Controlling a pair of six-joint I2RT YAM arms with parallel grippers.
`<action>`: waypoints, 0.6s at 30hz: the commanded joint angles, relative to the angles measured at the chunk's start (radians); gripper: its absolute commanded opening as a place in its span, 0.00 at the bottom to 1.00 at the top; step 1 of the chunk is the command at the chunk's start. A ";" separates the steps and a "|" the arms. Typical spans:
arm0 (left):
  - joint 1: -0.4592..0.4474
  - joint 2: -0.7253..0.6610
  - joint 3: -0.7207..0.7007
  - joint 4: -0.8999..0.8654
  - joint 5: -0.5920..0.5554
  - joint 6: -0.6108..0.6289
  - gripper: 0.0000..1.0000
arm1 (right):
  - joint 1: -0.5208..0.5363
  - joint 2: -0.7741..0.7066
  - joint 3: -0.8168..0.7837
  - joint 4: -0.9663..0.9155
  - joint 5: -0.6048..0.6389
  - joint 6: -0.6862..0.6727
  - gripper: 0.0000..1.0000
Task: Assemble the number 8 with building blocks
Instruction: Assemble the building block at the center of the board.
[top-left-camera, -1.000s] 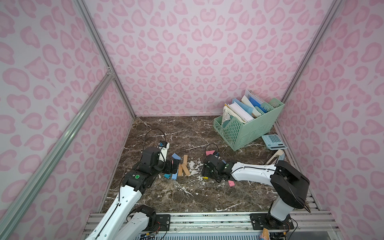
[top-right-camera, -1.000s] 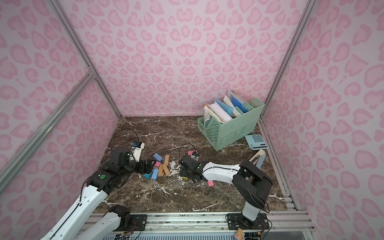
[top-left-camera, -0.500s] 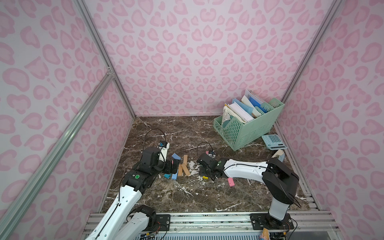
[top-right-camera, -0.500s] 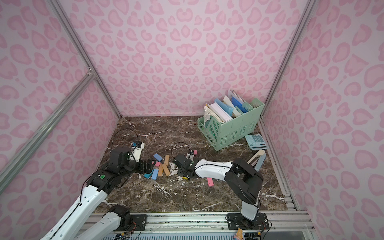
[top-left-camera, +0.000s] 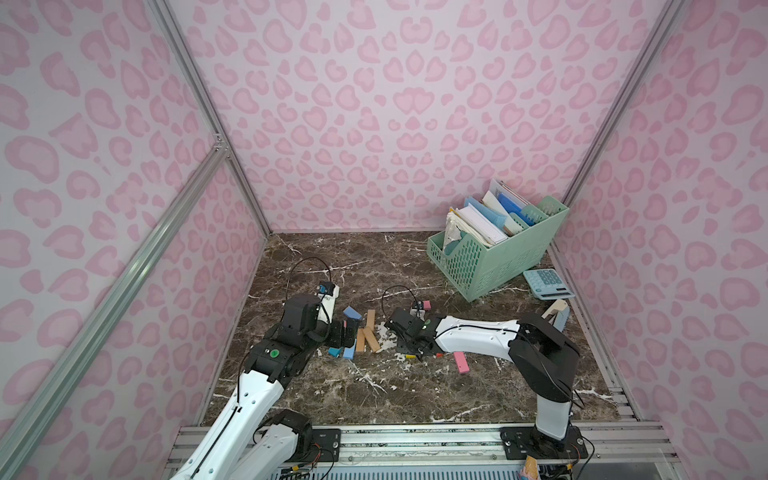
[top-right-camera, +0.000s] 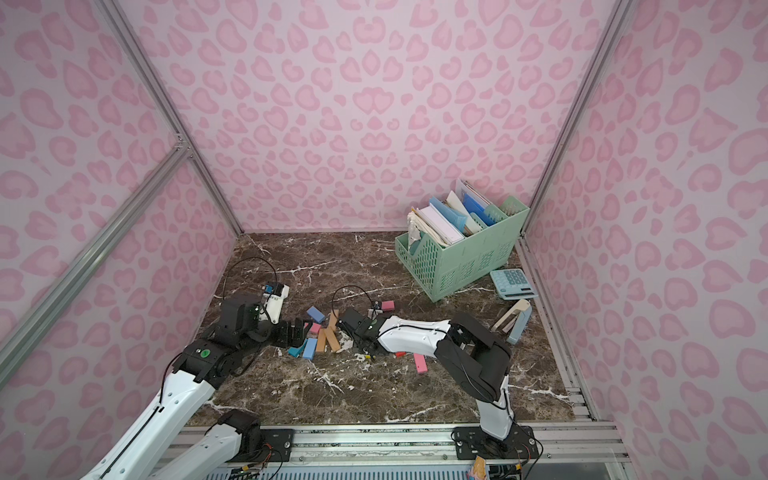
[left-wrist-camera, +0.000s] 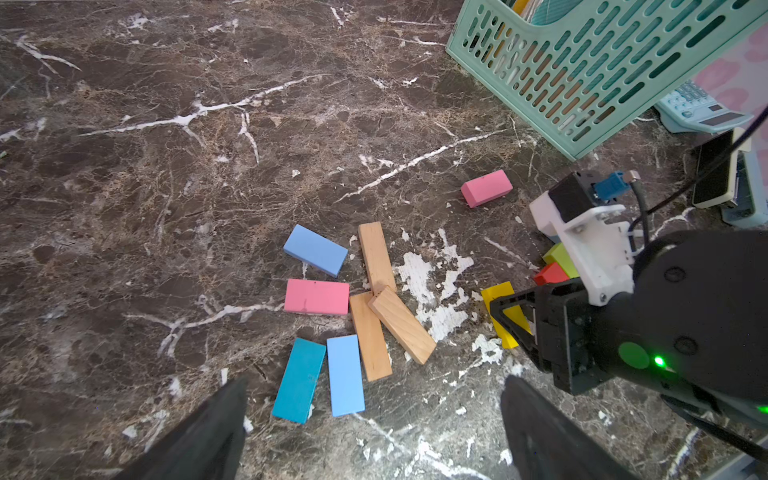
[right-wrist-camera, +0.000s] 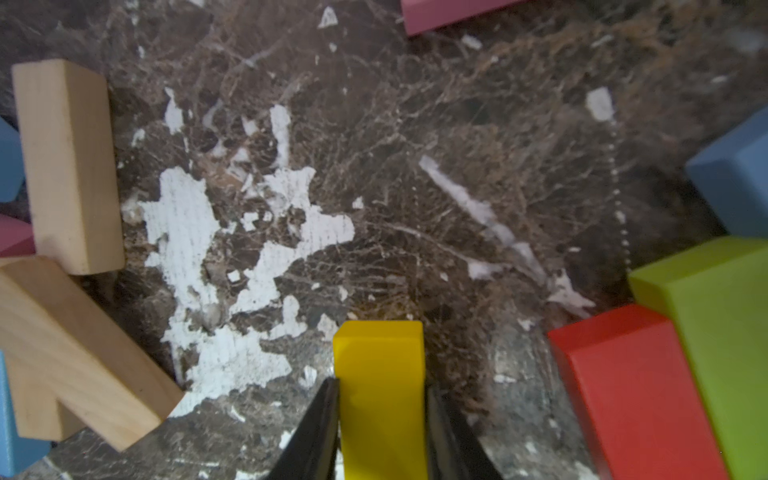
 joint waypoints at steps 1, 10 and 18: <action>0.000 -0.003 -0.001 0.011 0.010 0.000 0.98 | 0.003 0.012 0.008 -0.041 0.006 -0.019 0.35; 0.000 -0.002 -0.001 0.008 0.009 0.000 0.98 | 0.005 0.012 0.018 -0.035 0.000 -0.033 0.44; 0.000 -0.003 -0.002 0.009 0.010 0.000 0.98 | 0.006 0.004 0.024 -0.038 0.017 -0.045 0.46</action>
